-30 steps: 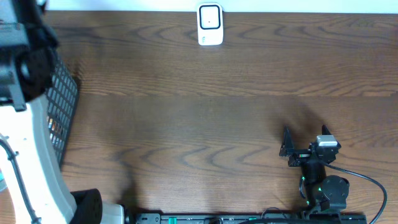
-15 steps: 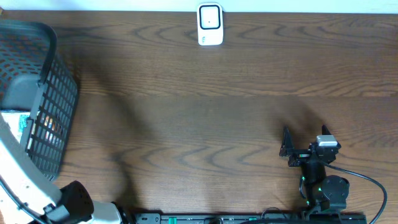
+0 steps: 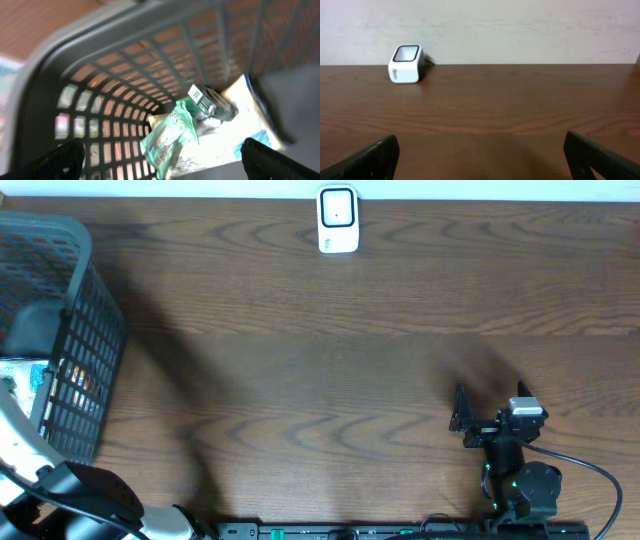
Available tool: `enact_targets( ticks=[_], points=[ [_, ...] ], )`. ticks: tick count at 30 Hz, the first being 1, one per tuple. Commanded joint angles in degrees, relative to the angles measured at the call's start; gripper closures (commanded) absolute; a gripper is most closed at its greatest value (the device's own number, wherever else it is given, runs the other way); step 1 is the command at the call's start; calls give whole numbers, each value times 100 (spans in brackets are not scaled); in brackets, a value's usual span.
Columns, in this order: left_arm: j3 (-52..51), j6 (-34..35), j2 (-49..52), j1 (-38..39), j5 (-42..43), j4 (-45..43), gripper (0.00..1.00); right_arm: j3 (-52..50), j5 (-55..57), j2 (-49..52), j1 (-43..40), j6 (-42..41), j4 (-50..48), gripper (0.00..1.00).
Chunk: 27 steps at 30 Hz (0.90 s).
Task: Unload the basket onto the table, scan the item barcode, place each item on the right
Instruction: 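Grasp the green wet-wipe pack inside the basket with the left gripper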
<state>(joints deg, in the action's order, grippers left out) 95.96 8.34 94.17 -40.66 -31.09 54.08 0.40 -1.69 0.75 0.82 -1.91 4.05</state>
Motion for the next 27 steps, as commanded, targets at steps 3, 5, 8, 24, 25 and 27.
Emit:
enact_targets(
  ticks=[3,5,8,24,25,27],
  points=[
    [-385,-1412,31,-33,264,-487,2,-9,7,-11,-35,-39,24,1],
    [-516,-1700,39,-59,264,-673,2,-9,4,-11,-35,-39,24,1],
    [-715,-2295,81,-131,264,-831,2,-9,4,-11,-35,-39,24,1],
    [-1143,-2371,951,-595,949,-800,12,-9,4,-11,-35,-39,24,1],
    [-1154,-2369,1001,-603,949,-802,12,-9,4,-11,-35,-39,24,1],
    [-1176,-2282,1106,-610,949,-796,13,-9,4,-11,-35,-39,24,1]
  ],
)
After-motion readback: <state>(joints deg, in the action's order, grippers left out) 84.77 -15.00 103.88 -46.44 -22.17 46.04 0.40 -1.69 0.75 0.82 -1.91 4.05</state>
